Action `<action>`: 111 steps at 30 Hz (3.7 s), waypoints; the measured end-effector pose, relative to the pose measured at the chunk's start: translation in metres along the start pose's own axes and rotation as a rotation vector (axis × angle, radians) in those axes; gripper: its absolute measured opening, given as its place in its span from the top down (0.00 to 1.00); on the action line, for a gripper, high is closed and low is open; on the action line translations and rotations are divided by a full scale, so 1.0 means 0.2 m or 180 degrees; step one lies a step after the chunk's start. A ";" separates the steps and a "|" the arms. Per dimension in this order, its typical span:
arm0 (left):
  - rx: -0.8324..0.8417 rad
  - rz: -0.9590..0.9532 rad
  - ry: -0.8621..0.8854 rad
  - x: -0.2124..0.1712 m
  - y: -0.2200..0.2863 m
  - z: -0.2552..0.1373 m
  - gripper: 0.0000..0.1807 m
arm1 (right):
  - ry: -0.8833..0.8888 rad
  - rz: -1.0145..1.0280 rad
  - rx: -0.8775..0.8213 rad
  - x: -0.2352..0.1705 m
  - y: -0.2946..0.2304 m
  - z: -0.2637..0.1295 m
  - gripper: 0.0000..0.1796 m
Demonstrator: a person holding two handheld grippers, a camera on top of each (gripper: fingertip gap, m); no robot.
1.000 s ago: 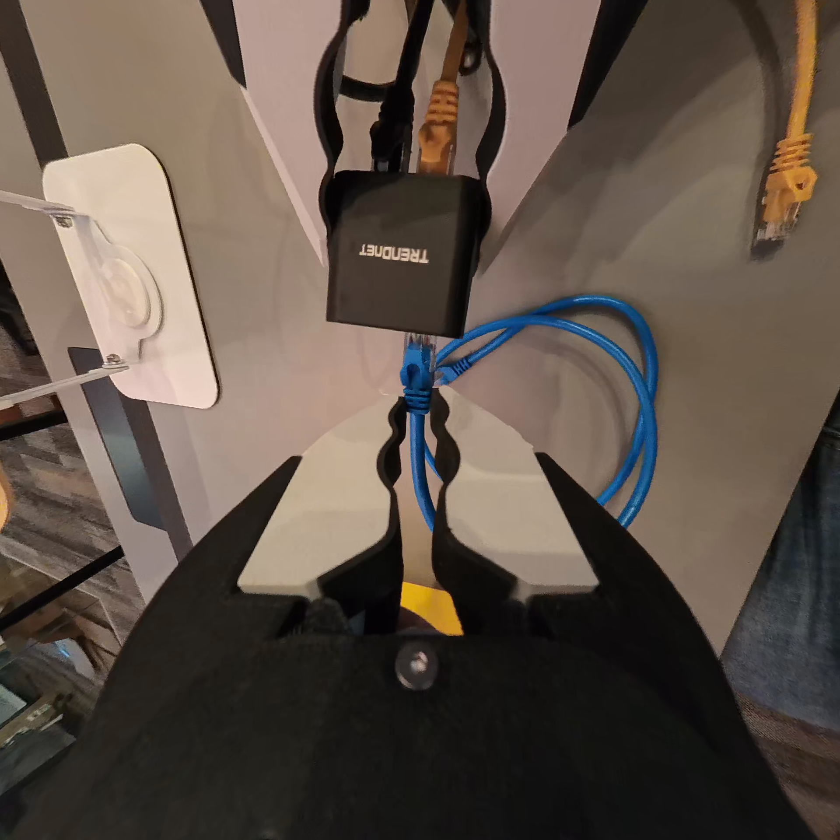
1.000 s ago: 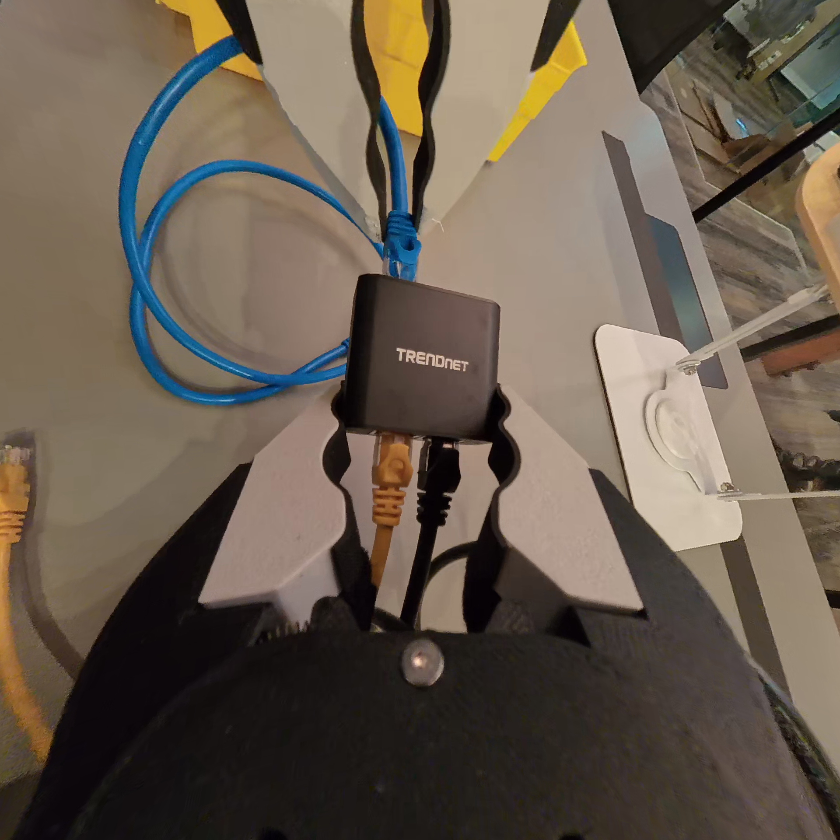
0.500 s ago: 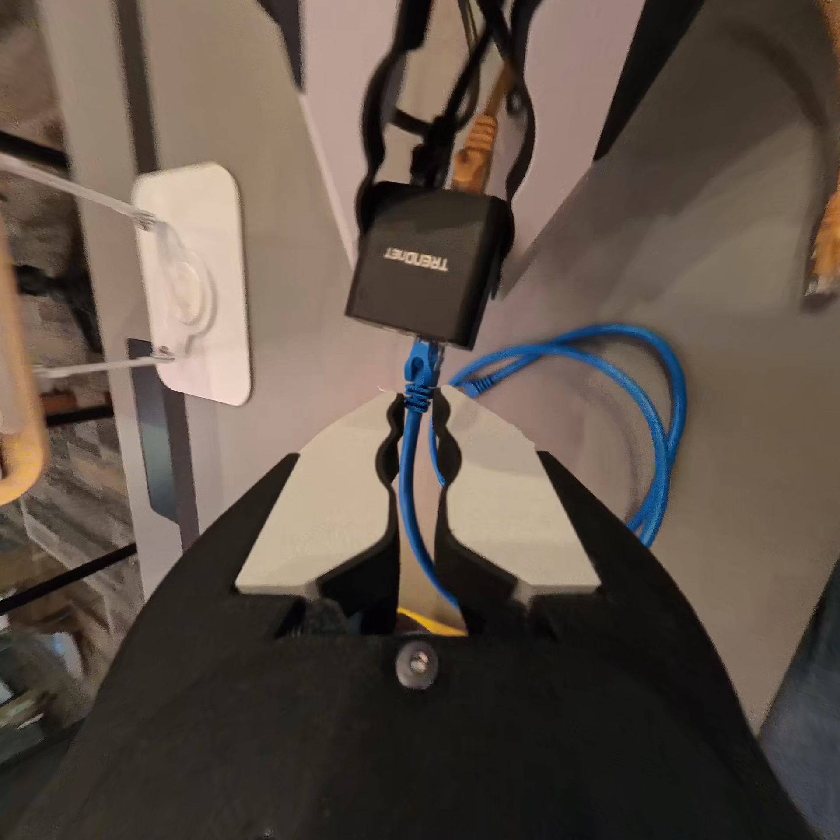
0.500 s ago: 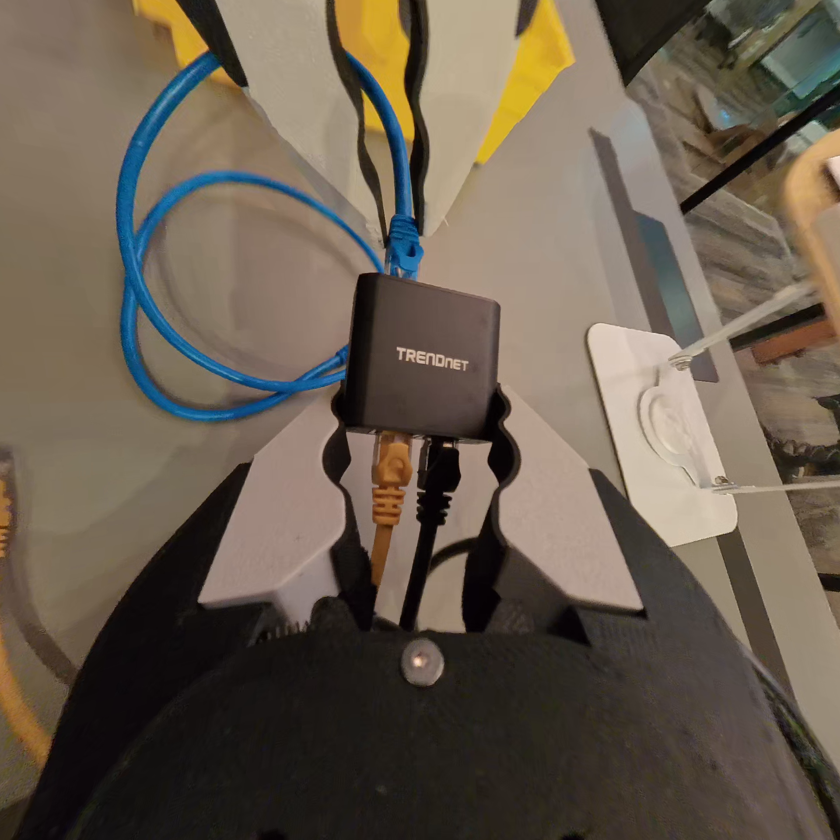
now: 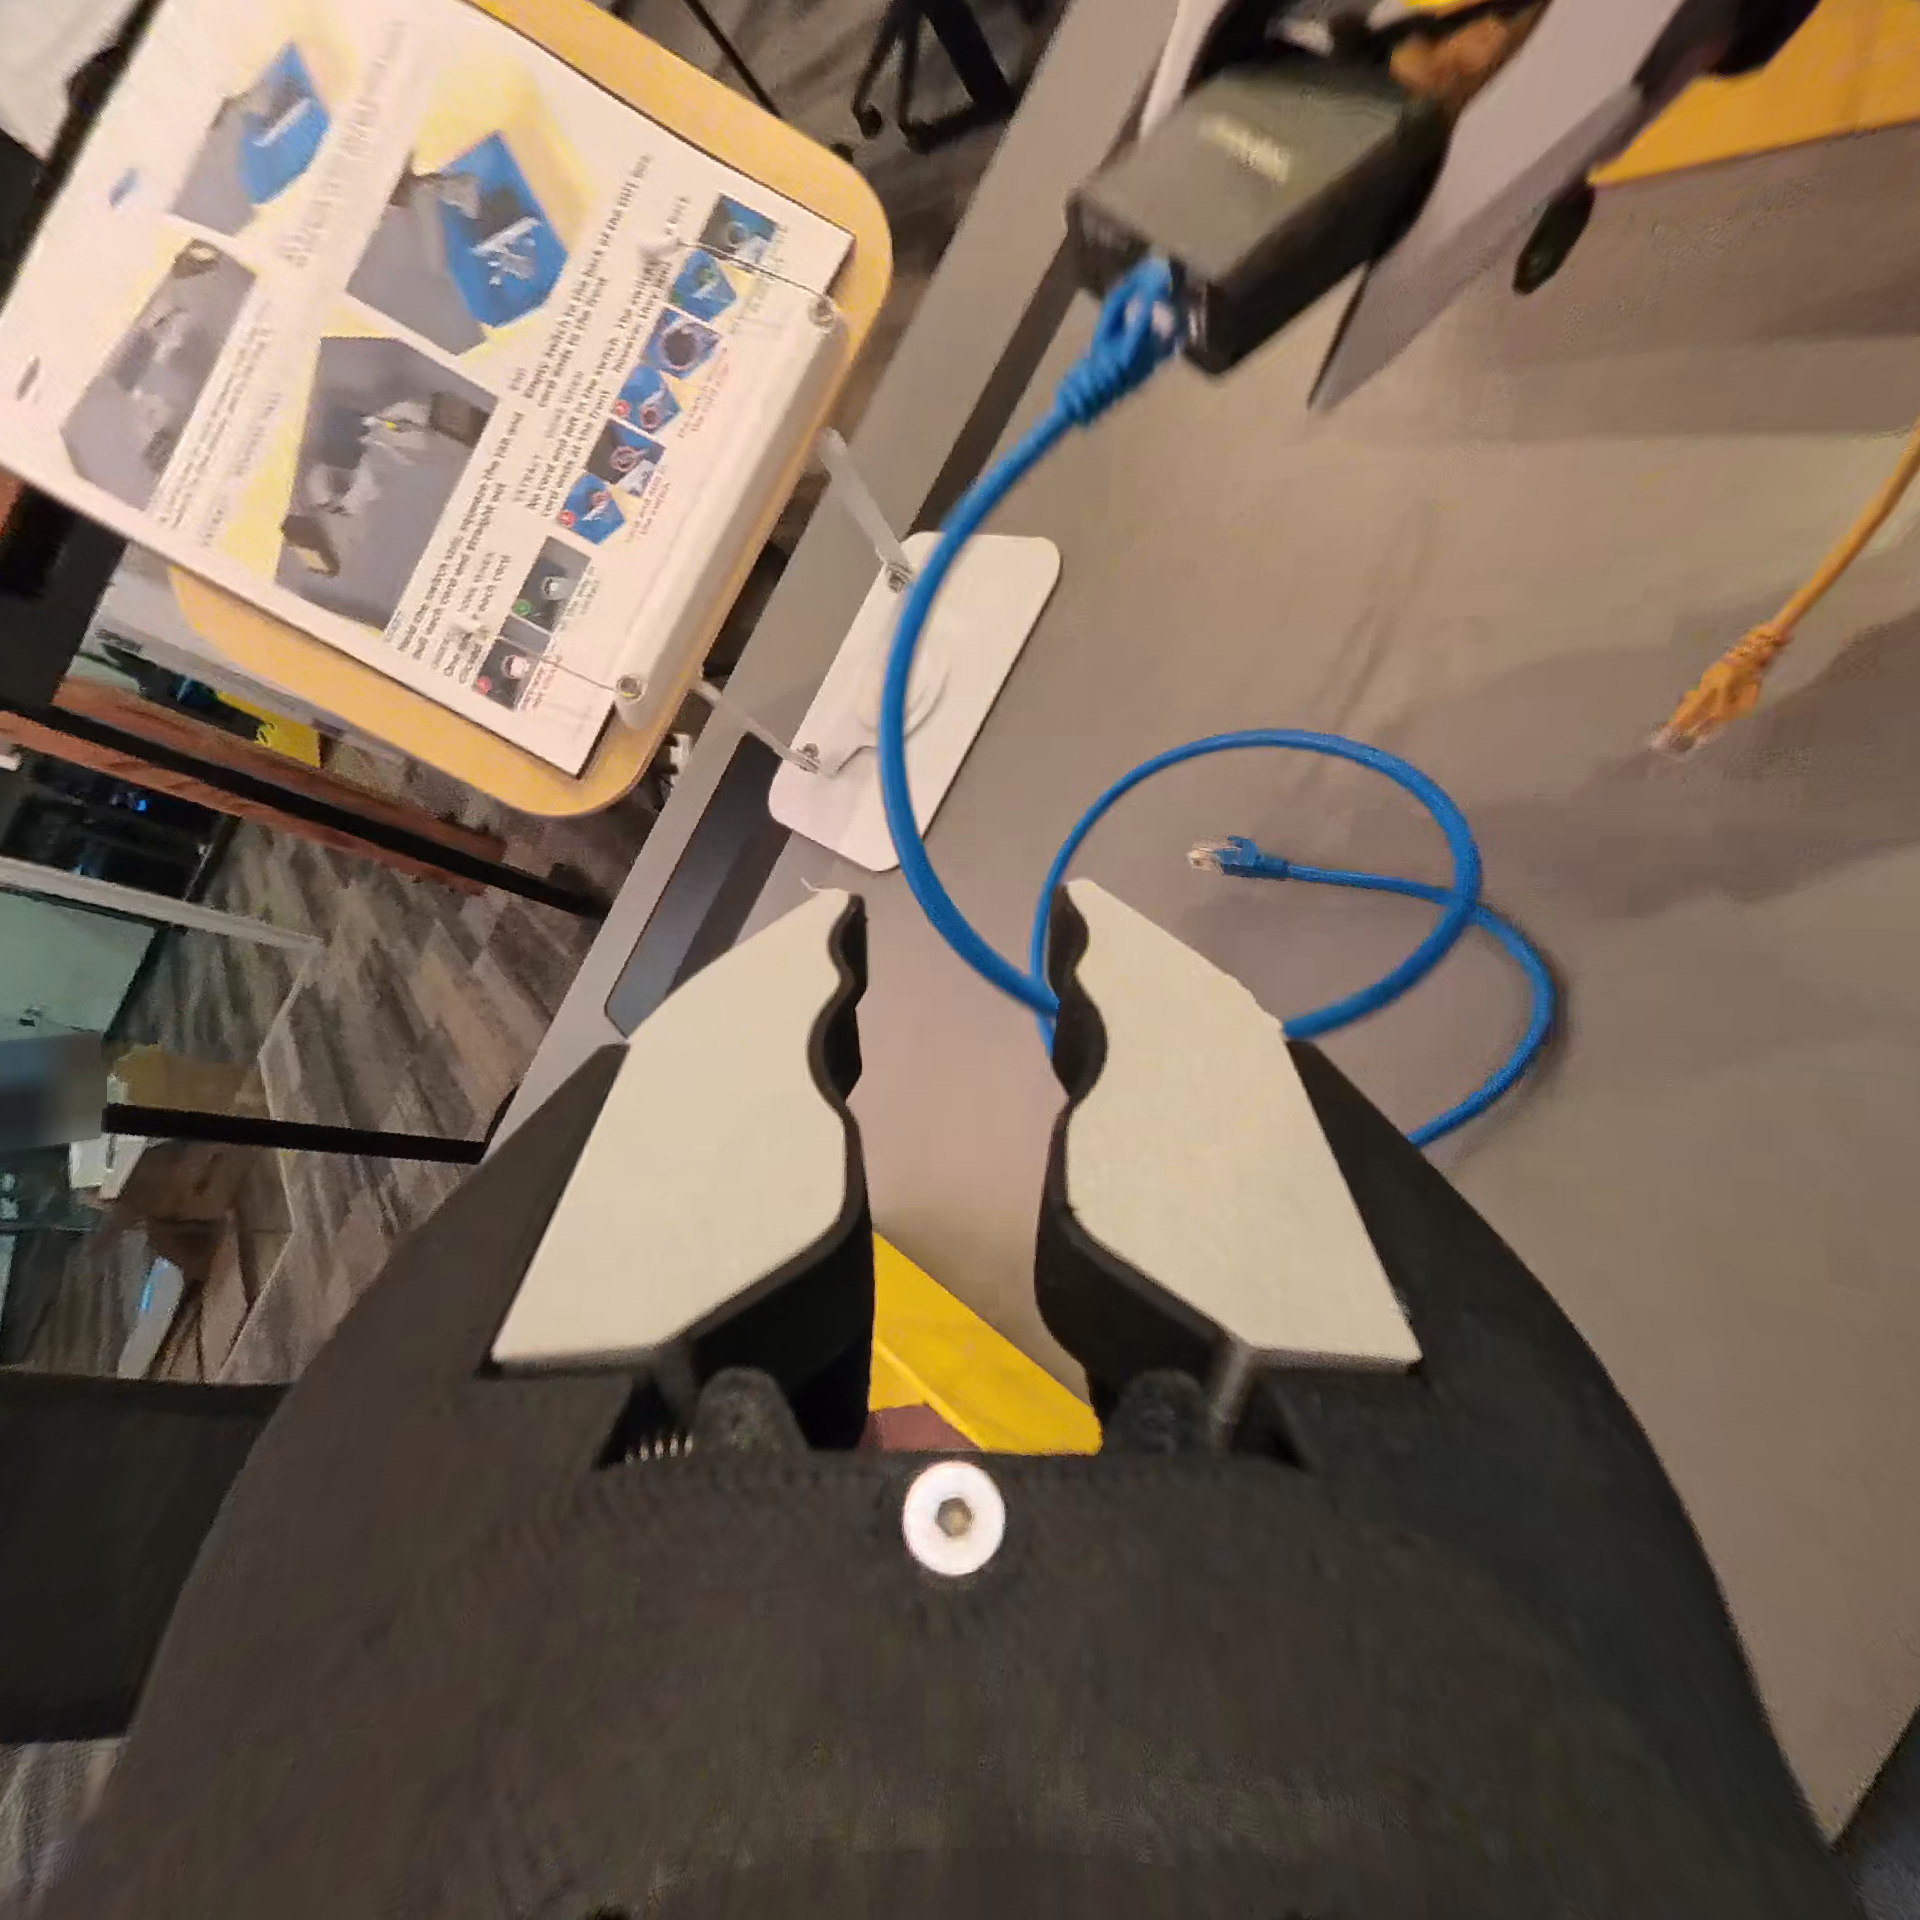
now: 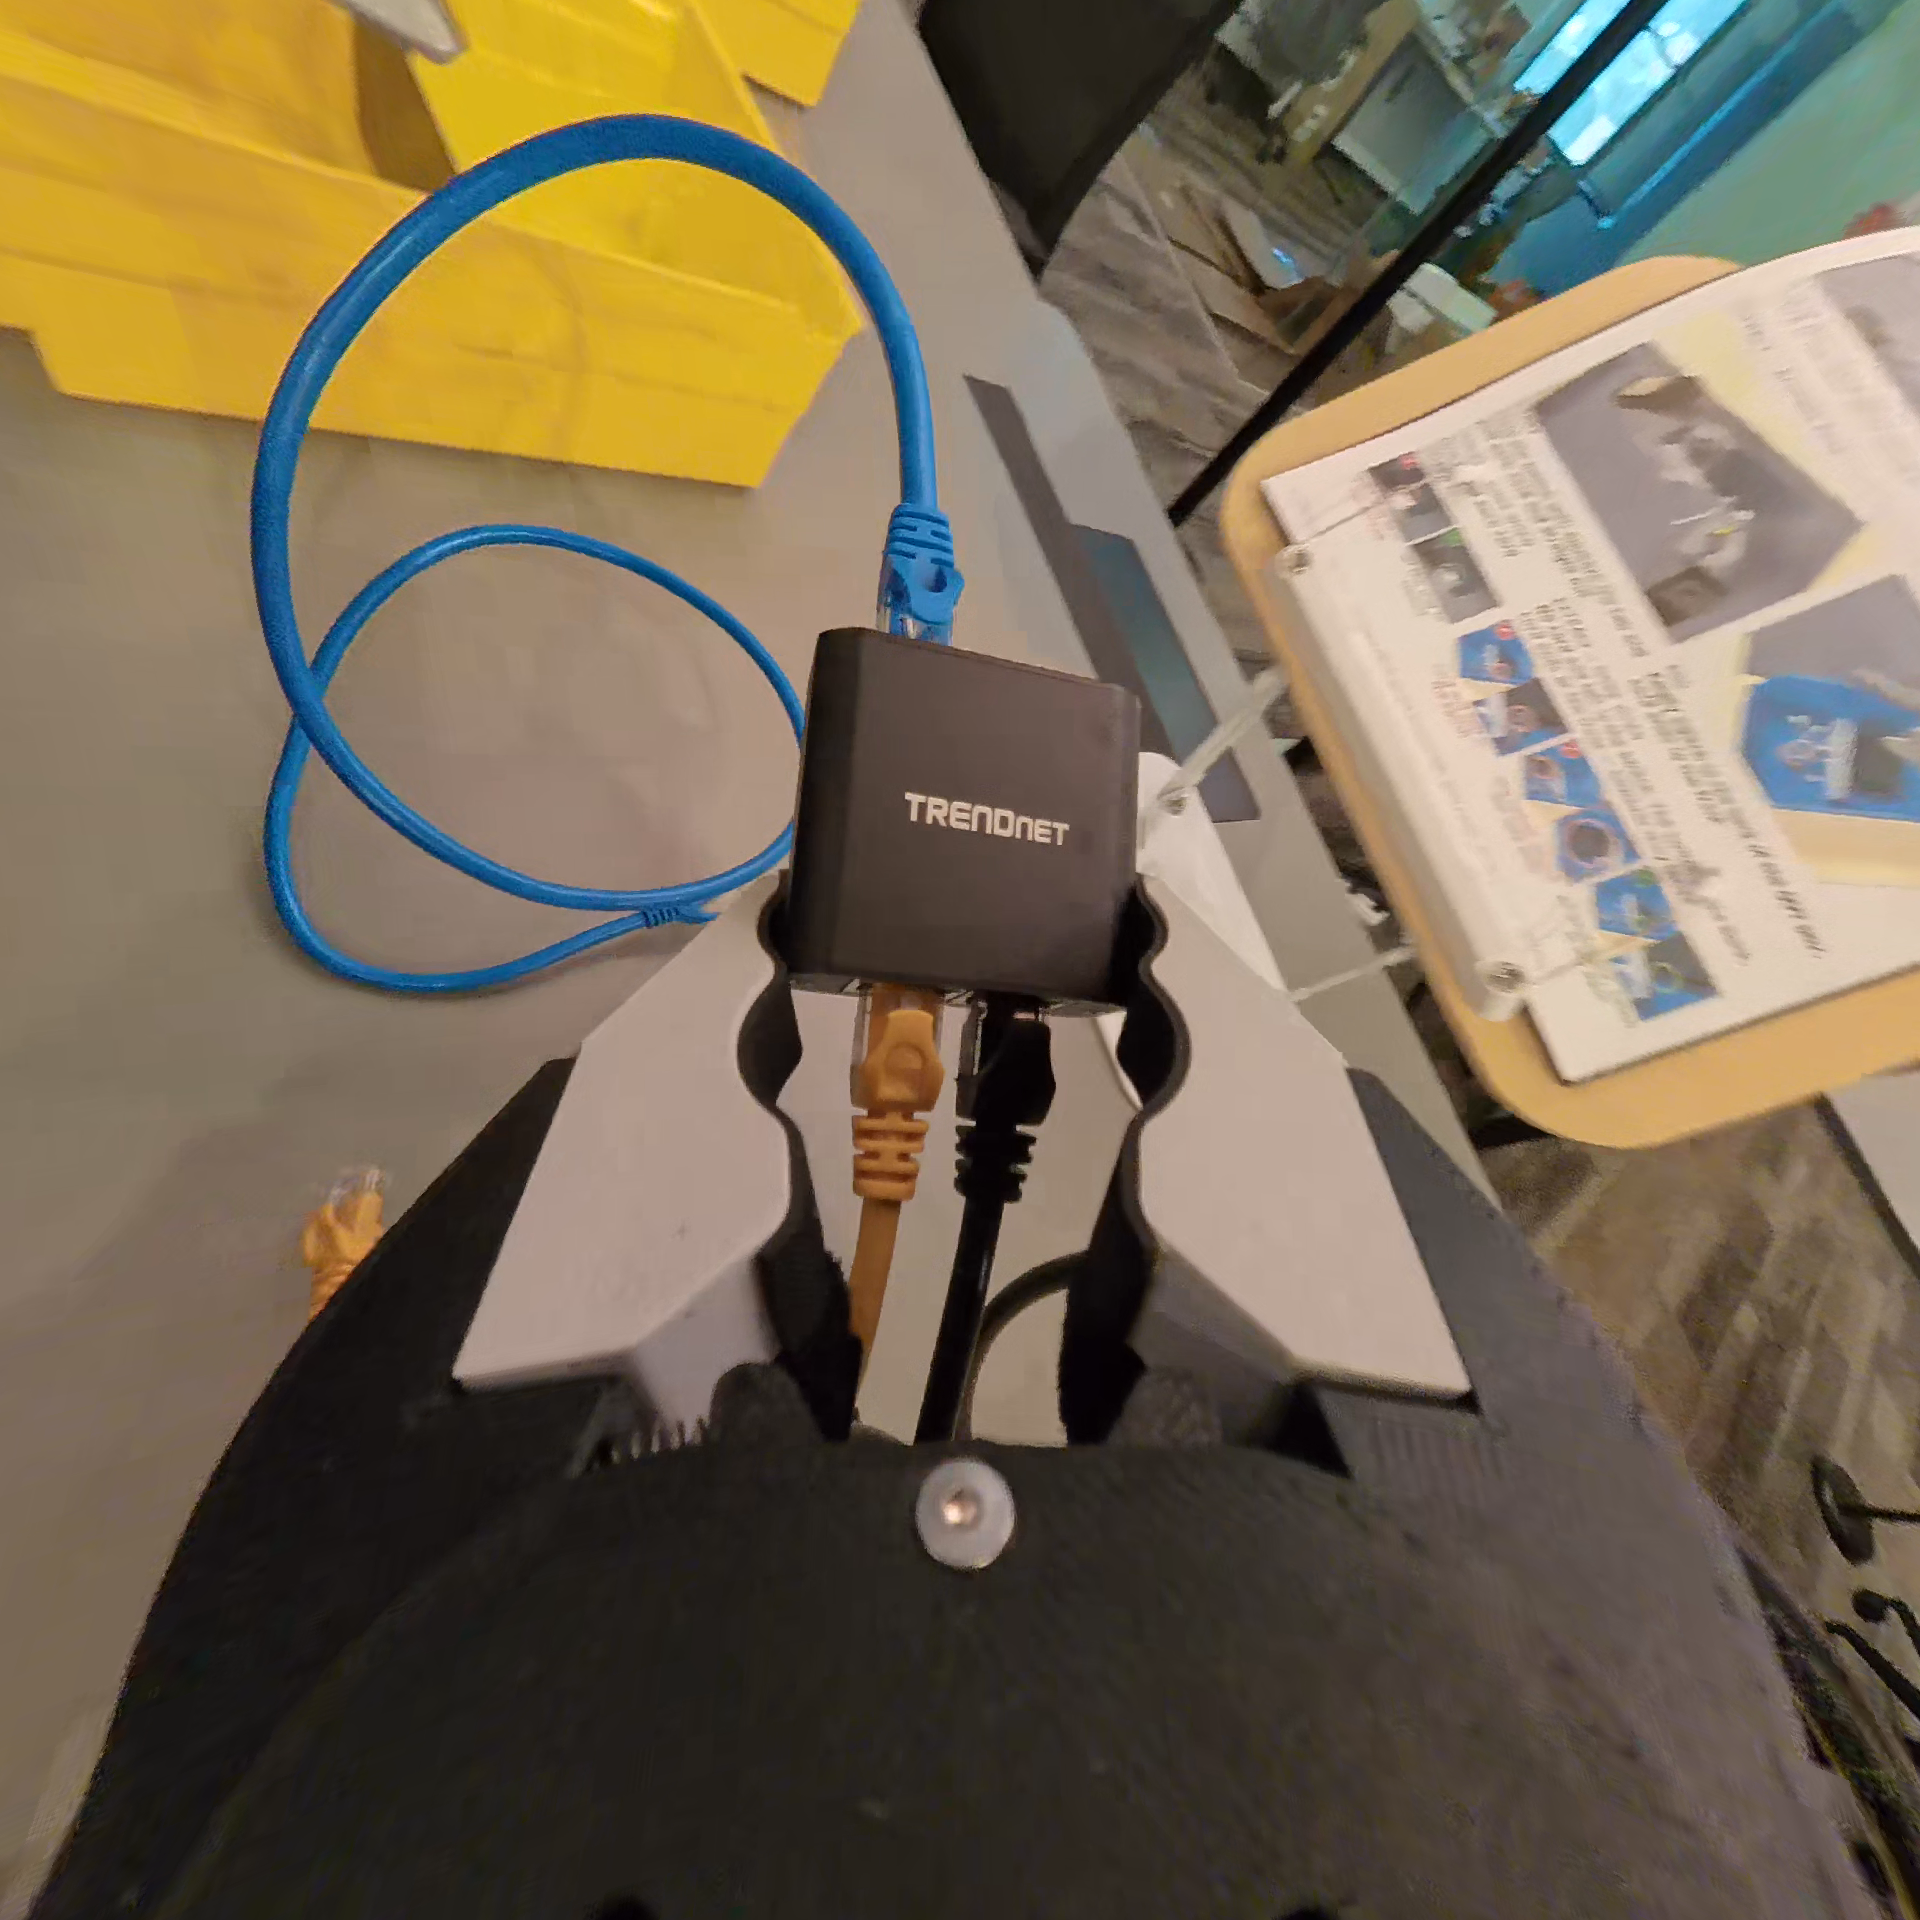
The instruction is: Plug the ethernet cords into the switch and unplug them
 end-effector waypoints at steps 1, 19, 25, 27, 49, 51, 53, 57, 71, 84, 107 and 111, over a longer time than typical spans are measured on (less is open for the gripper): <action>-0.0016 -0.0106 0.0059 -0.01 0.00 -0.02 0.82 | -0.0002 0.0000 -0.0099 0.03 0.05 -0.04 0.66; -0.0390 -0.0715 0.0148 -0.20 0.21 -0.01 0.82 | -0.0377 -0.0190 -0.1909 0.10 1.04 -1.20 0.66; -0.0404 -0.0659 0.0088 -0.23 0.24 0.02 0.82 | -0.0543 -0.0155 -0.1962 -0.22 1.10 -1.26 0.66; -0.0408 -0.0688 0.0088 -0.23 0.24 0.02 0.82 | -0.0627 -0.0078 -0.1987 -0.36 1.08 -1.24 0.66; -0.0453 -0.0803 0.0034 -0.29 0.25 0.07 0.82 | 0.0067 0.1418 -0.2062 -0.99 0.88 -1.04 0.66; -0.0459 -0.0804 0.0031 -0.29 0.26 0.07 0.82 | -0.0250 0.1444 -0.1823 -1.01 0.87 -1.02 0.66; -0.0462 -0.0796 0.0014 -0.29 0.26 0.08 0.82 | -0.0564 0.1535 -0.1553 -1.02 0.86 -1.00 0.66; -0.0474 -0.0776 -0.0010 -0.30 0.27 0.09 0.82 | -0.0996 0.1530 -0.0988 -0.97 0.87 -1.00 0.66; -0.0592 -0.0709 0.0036 -0.25 0.30 0.13 0.81 | -0.2297 0.0479 0.0240 -0.80 0.87 -1.04 0.66; -0.0707 -0.0595 0.0001 -0.23 0.37 0.21 0.81 | -0.2932 -0.0999 -0.0766 -0.31 1.45 -1.54 0.66; -0.0797 -0.0616 -0.0062 -0.28 0.42 0.23 0.81 | -0.3558 -0.1689 0.0787 -0.77 0.89 -1.30 0.66; -0.0784 -0.0620 -0.0086 -0.29 0.43 0.23 0.81 | -0.3394 -0.1741 0.1121 -0.97 0.72 -1.13 0.65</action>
Point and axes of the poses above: each gripper's, where its closed fingertips meet, z out along the fingers, x out of its top, y = z × x across the jaws, the point moved 3 cm from there along -z, back along the fingers, and after that the axes turned 10 degrees about y, right-handed, at the moved point
